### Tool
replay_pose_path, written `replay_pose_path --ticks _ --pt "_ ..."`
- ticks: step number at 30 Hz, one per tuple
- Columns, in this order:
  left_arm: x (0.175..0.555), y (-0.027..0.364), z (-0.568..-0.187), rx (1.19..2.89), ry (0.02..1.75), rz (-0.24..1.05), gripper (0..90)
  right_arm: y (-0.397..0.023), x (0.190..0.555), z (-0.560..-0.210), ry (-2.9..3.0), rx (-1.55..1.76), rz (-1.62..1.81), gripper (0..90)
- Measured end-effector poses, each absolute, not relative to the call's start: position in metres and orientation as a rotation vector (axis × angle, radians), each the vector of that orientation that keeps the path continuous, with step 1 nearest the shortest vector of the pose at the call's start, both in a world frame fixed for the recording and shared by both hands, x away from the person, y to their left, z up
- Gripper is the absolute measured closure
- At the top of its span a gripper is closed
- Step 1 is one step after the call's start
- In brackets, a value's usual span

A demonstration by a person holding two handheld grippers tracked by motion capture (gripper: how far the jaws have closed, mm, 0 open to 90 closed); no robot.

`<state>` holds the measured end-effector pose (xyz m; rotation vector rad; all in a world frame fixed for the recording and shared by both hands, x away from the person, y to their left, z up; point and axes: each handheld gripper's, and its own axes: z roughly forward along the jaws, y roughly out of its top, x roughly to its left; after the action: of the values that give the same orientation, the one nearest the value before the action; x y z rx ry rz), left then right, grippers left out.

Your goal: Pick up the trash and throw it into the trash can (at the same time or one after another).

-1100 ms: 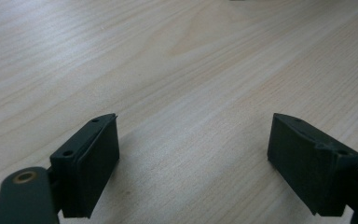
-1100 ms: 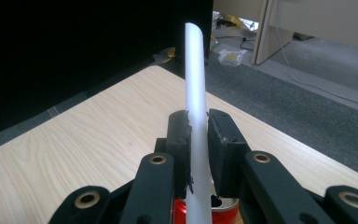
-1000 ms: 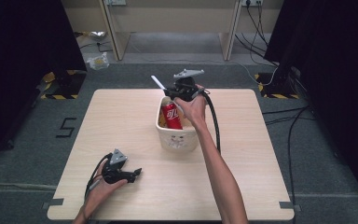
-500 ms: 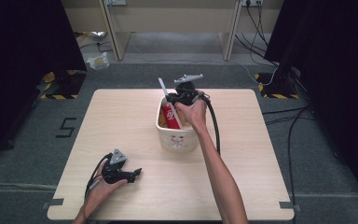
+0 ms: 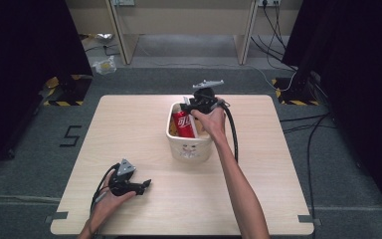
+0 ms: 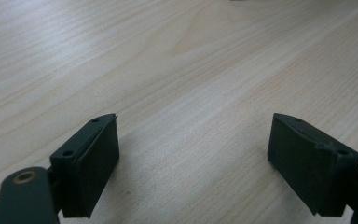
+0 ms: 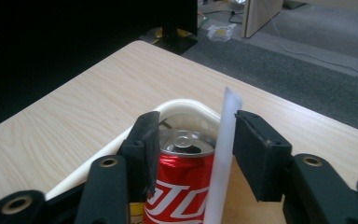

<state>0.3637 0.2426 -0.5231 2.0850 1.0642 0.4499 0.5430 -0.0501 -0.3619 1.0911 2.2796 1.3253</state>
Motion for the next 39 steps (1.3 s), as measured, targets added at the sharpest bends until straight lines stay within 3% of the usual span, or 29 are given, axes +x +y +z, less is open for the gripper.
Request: replay_pose_path --ticks 15,19,27,39 --pt "0.364 0.243 -0.523 2.087 1.063 0.45 15.6 -0.075 0.527 -0.349 2.223 1.064 1.318 42.0" --pt "0.364 0.243 -0.523 2.087 1.063 0.449 15.6 -0.086 0.521 -0.346 2.196 1.068 1.287 32.9" --pt "0.364 0.243 -0.523 2.085 1.064 0.45 15.6 -0.103 0.511 -0.341 2.147 1.083 1.301 26.4" --pt "0.364 0.243 -0.523 2.083 1.065 0.45 15.6 -0.122 0.497 -0.338 2.112 1.075 1.31 24.6"
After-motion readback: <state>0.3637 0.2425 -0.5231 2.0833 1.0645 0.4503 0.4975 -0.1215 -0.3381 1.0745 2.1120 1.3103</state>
